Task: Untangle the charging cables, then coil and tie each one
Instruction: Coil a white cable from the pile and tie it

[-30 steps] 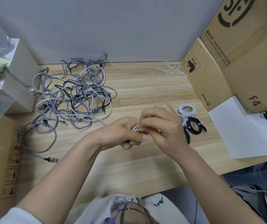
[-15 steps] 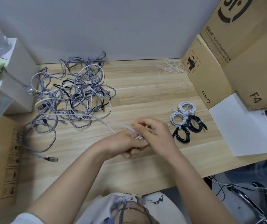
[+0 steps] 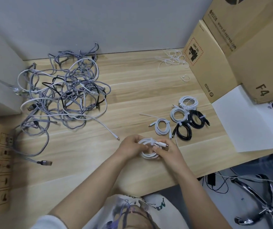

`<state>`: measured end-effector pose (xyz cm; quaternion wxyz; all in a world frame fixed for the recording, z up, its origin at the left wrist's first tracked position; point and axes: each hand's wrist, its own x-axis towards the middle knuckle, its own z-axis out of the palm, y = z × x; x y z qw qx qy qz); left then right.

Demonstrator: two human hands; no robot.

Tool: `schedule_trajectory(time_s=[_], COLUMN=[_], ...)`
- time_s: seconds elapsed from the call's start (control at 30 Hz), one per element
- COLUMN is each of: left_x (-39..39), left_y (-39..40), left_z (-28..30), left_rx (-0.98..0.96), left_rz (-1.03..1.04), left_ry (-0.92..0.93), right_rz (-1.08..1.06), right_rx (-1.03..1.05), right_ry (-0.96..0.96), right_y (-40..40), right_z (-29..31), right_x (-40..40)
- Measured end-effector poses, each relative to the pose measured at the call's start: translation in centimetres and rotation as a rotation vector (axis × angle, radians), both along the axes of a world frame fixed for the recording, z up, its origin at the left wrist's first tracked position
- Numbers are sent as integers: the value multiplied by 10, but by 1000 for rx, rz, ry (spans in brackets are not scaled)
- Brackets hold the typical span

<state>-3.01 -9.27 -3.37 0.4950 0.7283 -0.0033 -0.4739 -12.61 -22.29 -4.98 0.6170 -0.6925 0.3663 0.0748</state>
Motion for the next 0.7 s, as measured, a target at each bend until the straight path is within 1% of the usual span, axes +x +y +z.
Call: schedule_trajectory(time_s=[0.1,0.17,0.27,0.37,0.43,0.5,0.6,0.7], left_x=[-3,0,7,16,22,25,25,22], left_y=[-25,-39,-57,-78,-87,-97,-103,-104], left_z=[-15,-25,-33,-34,-35,-35,-33,-29], left_rx=[62,112,196,245,261,243,173,103], left_rz=[21,-32,-132,-92,-45,-9,41,97], left_ry=[-66,-174,-305,-357,-366,-336,-291,-228], right_rz=[-101,-154,-207,-242,-248,-261,-309,-323], right_rx=[-132,-215,-255,-288,-334,-355,-366,-324], right_ry=[79,96,114,88,89,89,76,74], right_y=[-10,-16,-28,-41,-47,-57,-65,-70], right_z=[-17,-25,-31,-36,-41,-48,-48,-46], right_x=[1,6,14,24,29,32,35,34])
